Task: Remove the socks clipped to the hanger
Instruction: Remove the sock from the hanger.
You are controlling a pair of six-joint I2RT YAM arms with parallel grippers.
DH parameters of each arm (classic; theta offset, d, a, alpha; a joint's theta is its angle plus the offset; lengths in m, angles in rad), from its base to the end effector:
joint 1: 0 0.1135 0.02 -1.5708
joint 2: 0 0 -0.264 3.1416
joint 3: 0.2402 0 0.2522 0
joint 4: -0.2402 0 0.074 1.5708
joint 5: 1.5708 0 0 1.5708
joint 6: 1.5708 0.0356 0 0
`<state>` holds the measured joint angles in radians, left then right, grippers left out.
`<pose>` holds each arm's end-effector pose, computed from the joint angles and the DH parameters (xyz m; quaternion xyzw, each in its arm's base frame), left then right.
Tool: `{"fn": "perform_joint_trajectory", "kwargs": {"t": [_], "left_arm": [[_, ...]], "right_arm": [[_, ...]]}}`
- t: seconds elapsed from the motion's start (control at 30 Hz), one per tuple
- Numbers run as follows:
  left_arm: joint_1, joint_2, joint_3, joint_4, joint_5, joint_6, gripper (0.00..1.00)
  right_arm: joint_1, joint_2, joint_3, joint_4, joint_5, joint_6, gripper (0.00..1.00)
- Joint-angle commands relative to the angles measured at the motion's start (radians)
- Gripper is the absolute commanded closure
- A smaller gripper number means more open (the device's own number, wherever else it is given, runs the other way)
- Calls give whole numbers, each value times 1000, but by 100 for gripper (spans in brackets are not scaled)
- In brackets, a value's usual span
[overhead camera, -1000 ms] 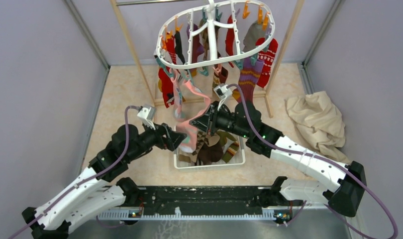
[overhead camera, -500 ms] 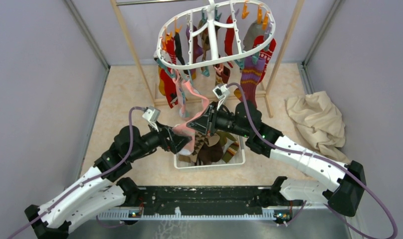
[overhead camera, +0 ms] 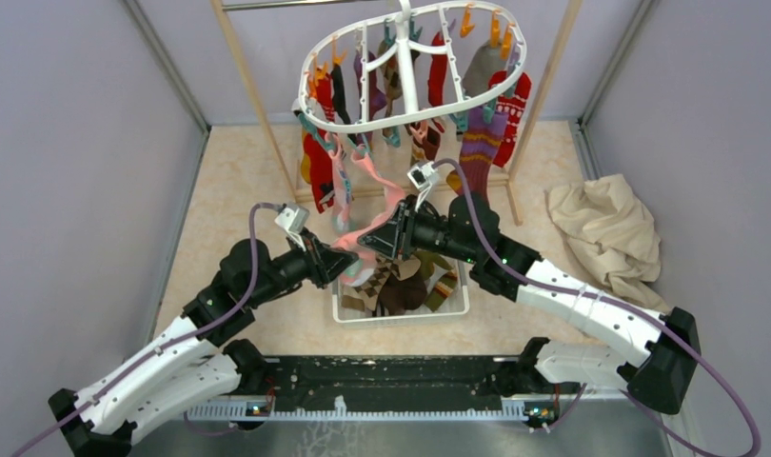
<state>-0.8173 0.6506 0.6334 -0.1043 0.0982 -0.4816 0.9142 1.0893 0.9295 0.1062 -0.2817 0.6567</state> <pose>0.1100 -0.1224 0.3159 0.1570 0.7319 -0.4297 0.5051 0.1491 0.2097 0.3619 -0.1880 0.7003 0.5537 0.4095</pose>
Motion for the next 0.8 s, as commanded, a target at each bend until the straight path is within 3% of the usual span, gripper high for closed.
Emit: {"fn": "perform_joint_trajectory", "kwargs": {"t": [0.0,0.07,0.27,0.6,0.77], "left_arm": [[1,4,41,11,-11,4,84],[0,18,56,-26,-39,13,84],[1,48,74,-87,-89,26,85],[1,58,77,-132,-141,24,85],[0,39,86,-167,-162,27,85]], "right_arm": [[8,-36,68,-118,113,-67,70],[9,-51,103,-209,177,-103,64],[21,-65,210,-372,325,-202,61],[64,17,351,-302,475,-354,59],[62,69,386,-203,478,-471,58]]}}
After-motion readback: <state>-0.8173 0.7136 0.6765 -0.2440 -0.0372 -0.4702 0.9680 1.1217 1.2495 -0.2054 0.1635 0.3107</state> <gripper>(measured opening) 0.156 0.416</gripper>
